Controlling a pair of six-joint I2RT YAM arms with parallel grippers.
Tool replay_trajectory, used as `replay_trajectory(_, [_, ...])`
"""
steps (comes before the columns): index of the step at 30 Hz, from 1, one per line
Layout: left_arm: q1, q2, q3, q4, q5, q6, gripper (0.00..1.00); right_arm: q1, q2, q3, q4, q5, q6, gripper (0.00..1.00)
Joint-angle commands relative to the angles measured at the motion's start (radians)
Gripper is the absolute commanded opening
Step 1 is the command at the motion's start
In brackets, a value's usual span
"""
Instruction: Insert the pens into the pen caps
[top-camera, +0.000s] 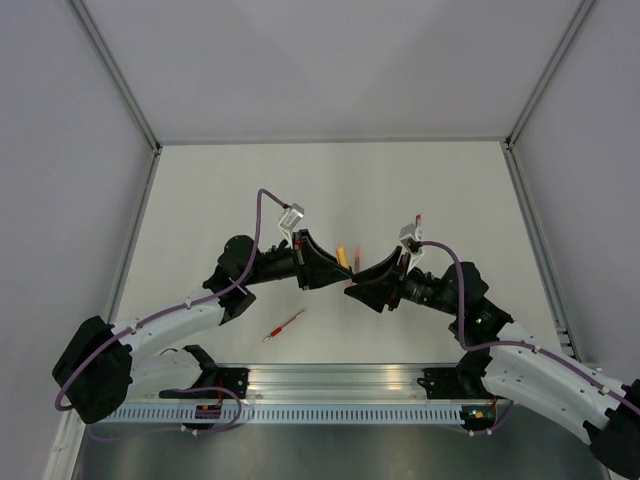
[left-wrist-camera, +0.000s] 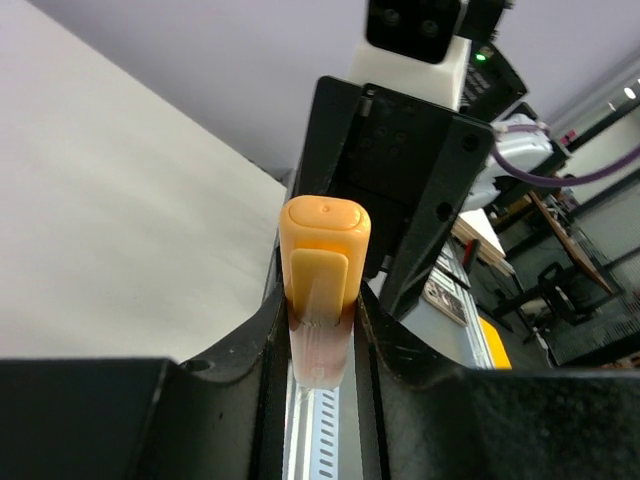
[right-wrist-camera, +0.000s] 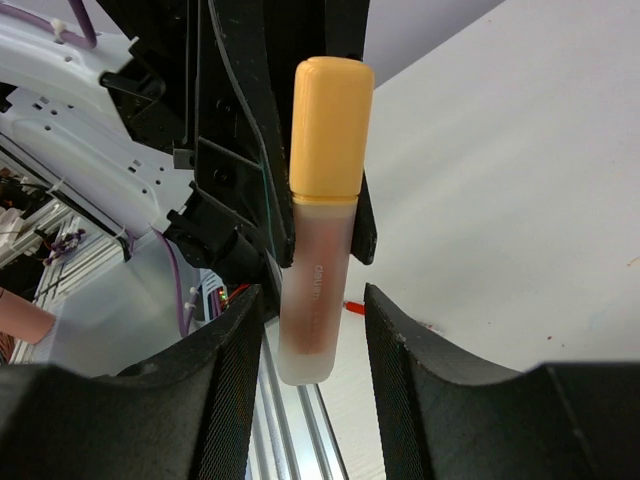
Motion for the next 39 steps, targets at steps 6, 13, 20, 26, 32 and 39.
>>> replay_trajectory(6, [-0.005, -0.052, 0.084, -0.29, -0.23, 0.085, 0.02, 0.0, 0.033, 0.114, -0.143, 0.111, -0.096, 0.53])
replay_trajectory(13, [-0.005, -0.072, 0.135, -0.438, -0.341, 0.089, 0.02, 0.005, 0.166, 0.236, -0.286, 0.225, -0.185, 0.53])
replay_trajectory(20, [-0.005, -0.093, 0.163, -0.543, -0.444, 0.097, 0.02, 0.011, 0.206, 0.232, -0.24, 0.237, -0.21, 0.54])
replay_trajectory(26, [-0.006, -0.082, 0.19, -0.597, -0.476, 0.089, 0.02, 0.04, 0.267, 0.265, -0.248, 0.261, -0.231, 0.52])
replay_trajectory(32, [-0.005, -0.073, 0.233, -0.656, -0.511, 0.089, 0.02, 0.077, 0.324, 0.292, -0.231, 0.3, -0.233, 0.48])
replay_trajectory(39, [-0.005, -0.072, 0.235, -0.67, -0.528, 0.091, 0.02, 0.115, 0.384, 0.305, -0.203, 0.361, -0.236, 0.36])
